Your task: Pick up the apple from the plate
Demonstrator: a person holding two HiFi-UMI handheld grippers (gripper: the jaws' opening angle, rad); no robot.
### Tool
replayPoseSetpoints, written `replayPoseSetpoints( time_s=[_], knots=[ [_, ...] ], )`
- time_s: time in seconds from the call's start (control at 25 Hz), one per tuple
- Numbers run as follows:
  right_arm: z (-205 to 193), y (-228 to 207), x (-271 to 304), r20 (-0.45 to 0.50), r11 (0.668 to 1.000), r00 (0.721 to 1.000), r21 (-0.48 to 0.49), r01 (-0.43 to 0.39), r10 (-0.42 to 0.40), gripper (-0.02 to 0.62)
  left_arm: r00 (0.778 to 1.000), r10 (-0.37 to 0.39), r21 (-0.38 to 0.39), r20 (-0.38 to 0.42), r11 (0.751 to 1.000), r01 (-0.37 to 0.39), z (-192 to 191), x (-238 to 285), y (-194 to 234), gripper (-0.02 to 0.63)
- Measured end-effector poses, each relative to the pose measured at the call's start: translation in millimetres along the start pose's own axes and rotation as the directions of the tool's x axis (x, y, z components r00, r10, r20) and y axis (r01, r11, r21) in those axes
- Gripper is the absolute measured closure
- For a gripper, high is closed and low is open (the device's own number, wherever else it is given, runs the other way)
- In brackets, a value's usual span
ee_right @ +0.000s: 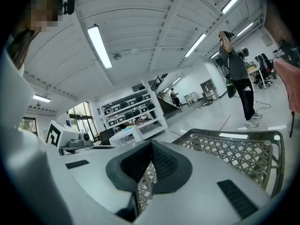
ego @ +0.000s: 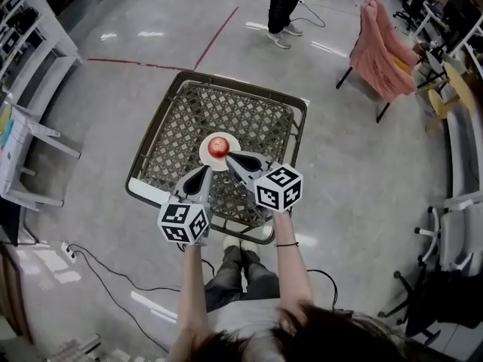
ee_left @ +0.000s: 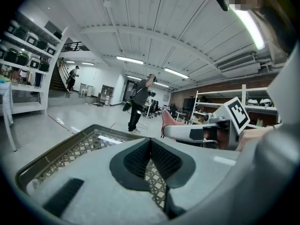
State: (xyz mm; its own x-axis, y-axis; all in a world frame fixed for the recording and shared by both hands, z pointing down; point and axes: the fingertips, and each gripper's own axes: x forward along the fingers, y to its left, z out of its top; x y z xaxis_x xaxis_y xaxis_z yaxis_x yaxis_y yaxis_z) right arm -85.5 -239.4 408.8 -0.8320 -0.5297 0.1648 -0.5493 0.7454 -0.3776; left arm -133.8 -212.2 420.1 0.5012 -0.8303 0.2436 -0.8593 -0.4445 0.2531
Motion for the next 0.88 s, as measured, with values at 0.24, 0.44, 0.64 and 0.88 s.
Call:
replayPoseSetpoints(
  time_s=[0.24, 0.44, 0.64, 0.88],
  knots=[
    [-9.1, -24.0, 16.9, -0.035, 1.000, 0.999, -0.016, -0.003, 0.002, 0.586, 0.999, -0.003, 0.005, -0.033, 1.000, 0.003, -17.3, 20.9, 15.6, 0.595],
    [-25.8, -43.0, 24.0, -0.068, 1.000, 0.998, -0.025, 0.007, -0.008, 0.586, 0.999, -0.009, -0.002, -0.044, 1.000, 0.009, -34.7, 34.4, 29.5, 0.595],
    [-43.2, -57.2, 31.3, -0.114, 0.999, 0.993, -0.045, 0.016, -0.021, 0.586, 0.997, -0.028, 0.019, -0.069, 0.999, 0.029, -45.7, 51.0, 37.3, 0.594],
    [-63.4, -73.0, 38.9, -0.134, 0.999, 0.991, -0.032, 0.025, -0.029, 0.586, 0.995, -0.039, 0.030, -0.091, 0.999, 0.042, -61.5, 68.7, 47.8, 0.594]
  ],
)
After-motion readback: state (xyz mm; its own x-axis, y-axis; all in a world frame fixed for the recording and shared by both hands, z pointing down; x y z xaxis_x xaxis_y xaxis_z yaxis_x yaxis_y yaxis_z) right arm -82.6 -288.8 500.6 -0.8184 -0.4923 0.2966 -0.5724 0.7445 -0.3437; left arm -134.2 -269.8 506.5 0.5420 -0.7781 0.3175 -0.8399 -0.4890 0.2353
